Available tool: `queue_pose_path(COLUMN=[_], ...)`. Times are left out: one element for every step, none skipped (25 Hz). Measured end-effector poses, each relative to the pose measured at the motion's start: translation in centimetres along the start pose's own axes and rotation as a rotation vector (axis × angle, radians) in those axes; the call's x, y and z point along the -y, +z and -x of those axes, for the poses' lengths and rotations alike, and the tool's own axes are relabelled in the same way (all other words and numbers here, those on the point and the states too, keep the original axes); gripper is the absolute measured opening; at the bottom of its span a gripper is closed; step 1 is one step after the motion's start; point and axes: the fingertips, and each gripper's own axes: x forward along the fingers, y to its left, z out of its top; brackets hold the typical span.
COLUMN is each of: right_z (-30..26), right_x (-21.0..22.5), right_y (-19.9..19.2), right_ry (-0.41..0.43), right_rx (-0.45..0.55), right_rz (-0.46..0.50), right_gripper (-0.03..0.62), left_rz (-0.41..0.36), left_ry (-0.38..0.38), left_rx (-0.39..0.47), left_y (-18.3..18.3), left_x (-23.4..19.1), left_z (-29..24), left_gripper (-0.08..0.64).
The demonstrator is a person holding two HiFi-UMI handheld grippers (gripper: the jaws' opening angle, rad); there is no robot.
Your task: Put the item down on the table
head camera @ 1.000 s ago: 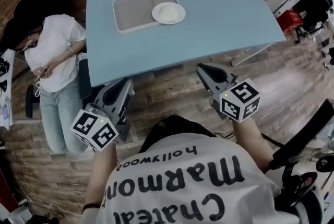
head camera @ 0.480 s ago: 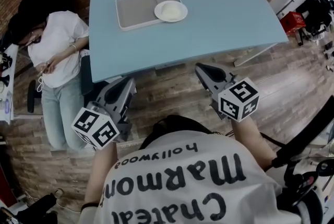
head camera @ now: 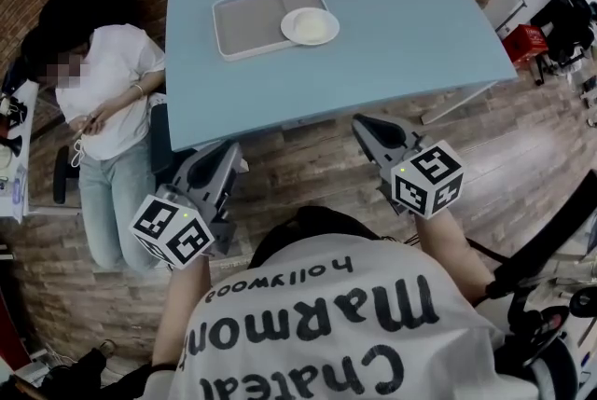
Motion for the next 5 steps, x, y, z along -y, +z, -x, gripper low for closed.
queue_pose_path(right_z=[-0.06, -0.12, -0.17, -0.22, -0.26], right_x=[-0.08, -0.15, -0.23, -0.30, -0.37], right_y=[0.03, 0.07, 0.10, 0.13, 0.16], right_ry=[0.000, 0.000, -0.001, -0.002, -0.003], right_rx=[-0.001, -0.001, -0.002, -0.002, -0.003], right_rz=[0.002, 0.003, 0.003, 0.002, 0.002], right_gripper=[0.011, 0.011, 0.011, 0.011, 0.011], left_rz=[-0.001, -0.002, -0.002, -0.001, 0.000], left_ry=[0.000, 0.001, 0.001, 0.000, -0.001], left_rx=[0.001, 0.000, 0.000, -0.001, -0.001], left_y=[0.06, 0.10, 0.12, 0.13, 0.13], left_x=[-0.06, -0.14, -0.21, -0.27, -0.33], left_z=[0.06, 0.12, 0.19, 0.25, 0.30], left_gripper=[0.015, 0.015, 0.015, 0.015, 0.015])
